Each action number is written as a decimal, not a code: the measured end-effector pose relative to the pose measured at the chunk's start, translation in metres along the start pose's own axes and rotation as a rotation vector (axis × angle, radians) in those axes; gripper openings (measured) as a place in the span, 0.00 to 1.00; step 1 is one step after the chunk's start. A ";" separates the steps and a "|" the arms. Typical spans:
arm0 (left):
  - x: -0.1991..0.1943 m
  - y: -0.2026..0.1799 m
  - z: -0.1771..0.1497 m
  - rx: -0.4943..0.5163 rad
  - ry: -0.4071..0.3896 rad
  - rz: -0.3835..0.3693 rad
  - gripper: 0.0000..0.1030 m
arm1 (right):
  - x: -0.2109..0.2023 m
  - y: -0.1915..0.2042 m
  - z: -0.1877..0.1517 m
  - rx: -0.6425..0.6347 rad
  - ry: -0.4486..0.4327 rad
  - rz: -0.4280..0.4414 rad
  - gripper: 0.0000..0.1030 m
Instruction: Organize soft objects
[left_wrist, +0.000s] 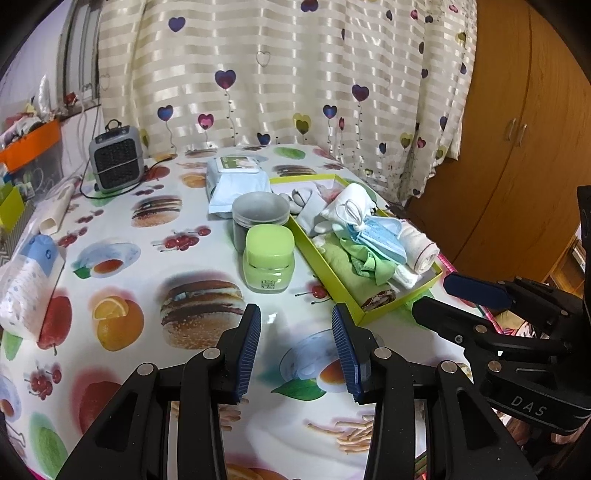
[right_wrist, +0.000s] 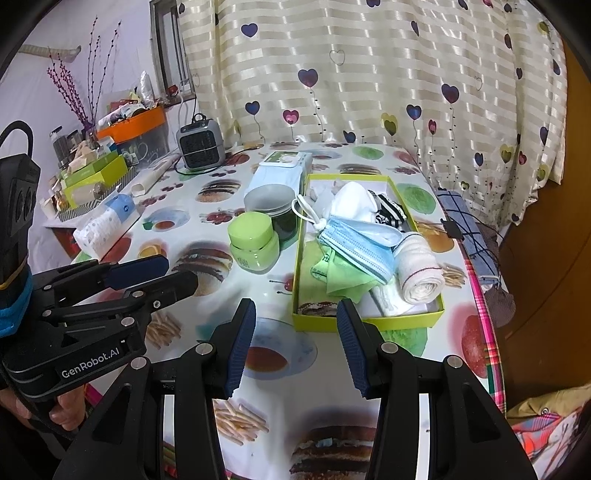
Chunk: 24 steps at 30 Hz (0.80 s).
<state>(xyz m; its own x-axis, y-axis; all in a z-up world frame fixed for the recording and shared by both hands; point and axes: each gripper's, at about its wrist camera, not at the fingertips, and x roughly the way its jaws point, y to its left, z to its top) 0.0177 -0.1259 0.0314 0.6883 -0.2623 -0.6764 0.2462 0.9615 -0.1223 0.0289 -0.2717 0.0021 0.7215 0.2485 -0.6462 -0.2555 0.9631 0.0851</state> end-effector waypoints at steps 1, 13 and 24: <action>0.000 0.000 0.000 0.000 0.000 0.002 0.38 | 0.000 0.000 0.000 0.001 0.001 0.001 0.46; 0.010 0.003 -0.004 0.005 0.018 0.004 0.38 | 0.008 -0.004 -0.004 0.006 0.013 0.001 0.46; 0.014 0.002 -0.004 0.010 0.026 0.006 0.38 | 0.012 -0.007 -0.006 0.008 0.020 0.004 0.46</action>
<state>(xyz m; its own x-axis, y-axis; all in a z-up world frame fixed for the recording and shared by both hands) 0.0245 -0.1270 0.0187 0.6721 -0.2538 -0.6956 0.2486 0.9622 -0.1109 0.0357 -0.2758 -0.0109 0.7075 0.2500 -0.6610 -0.2528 0.9630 0.0936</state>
